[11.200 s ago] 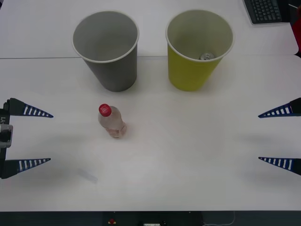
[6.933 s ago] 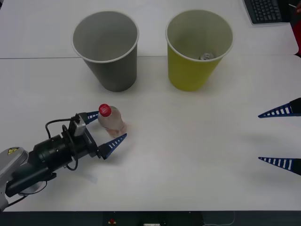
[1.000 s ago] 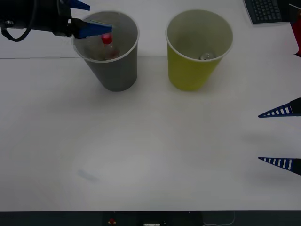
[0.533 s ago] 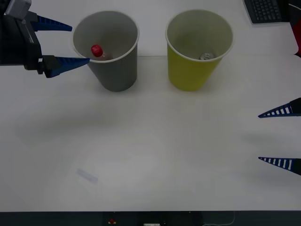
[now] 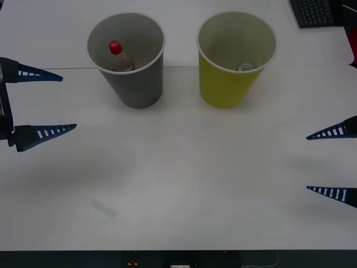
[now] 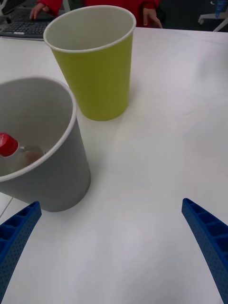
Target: Put the can into the green bin and the plastic bottle into the gray bin
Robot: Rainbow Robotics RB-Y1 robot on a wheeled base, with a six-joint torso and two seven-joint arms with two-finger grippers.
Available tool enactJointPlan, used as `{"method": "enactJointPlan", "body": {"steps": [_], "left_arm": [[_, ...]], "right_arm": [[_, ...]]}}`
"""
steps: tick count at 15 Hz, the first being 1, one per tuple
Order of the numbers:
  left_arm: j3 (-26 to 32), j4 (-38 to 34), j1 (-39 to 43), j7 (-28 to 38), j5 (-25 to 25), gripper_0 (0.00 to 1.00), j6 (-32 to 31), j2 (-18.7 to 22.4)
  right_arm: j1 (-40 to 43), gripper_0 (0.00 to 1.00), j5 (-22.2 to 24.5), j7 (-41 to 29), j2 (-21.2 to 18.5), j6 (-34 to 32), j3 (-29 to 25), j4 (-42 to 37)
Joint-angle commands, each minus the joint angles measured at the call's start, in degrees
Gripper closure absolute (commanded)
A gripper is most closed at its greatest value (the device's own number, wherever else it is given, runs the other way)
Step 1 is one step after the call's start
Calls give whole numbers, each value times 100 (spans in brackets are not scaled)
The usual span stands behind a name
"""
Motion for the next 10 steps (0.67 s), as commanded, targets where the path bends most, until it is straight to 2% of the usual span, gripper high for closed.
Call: {"method": "enactJointPlan", "body": {"steps": [1,10], "left_arm": [[111,-18,574,-442,204,0,-2,157],[173,-132,1233,-855,213,0,-187,183]], "right_arm": [[0,0,0,0,0,0,0,0],[0,0,0,0,0,0,0,0]]}}
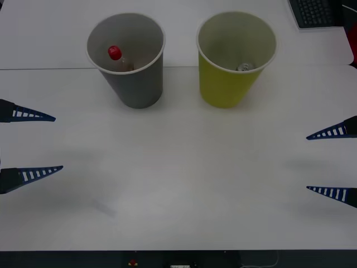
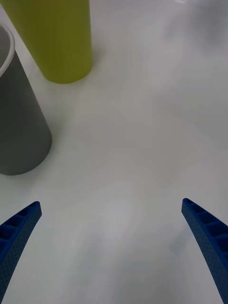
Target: Put the can into the green bin and the plastic bottle into the gray bin
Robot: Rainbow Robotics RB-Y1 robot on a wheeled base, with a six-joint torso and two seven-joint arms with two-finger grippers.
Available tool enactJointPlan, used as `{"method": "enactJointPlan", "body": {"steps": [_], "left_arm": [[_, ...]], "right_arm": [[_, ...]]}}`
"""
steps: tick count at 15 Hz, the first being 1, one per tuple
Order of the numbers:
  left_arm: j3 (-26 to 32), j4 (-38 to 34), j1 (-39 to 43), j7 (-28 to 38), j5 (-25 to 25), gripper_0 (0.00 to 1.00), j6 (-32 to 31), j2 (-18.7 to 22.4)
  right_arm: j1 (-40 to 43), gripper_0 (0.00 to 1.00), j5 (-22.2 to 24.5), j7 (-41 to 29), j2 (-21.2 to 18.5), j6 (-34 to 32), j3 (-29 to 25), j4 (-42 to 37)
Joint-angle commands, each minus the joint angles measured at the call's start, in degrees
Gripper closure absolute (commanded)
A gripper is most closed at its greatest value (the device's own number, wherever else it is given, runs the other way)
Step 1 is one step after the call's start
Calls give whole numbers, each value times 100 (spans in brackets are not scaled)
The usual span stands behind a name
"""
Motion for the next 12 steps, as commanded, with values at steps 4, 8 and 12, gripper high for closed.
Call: {"method": "enactJointPlan", "body": {"steps": [4,8,12], "left_arm": [[-1,-60,133,-210,-163,0,-10,-1],[-1,-60,133,-307,-268,0,-10,-1],[-1,-60,133,-307,-268,0,-10,-1]], "right_arm": [[0,0,0,0,0,0,0,0],[0,0,0,0,0,0,0,0],[0,0,0,0,0,0,0,0]]}}
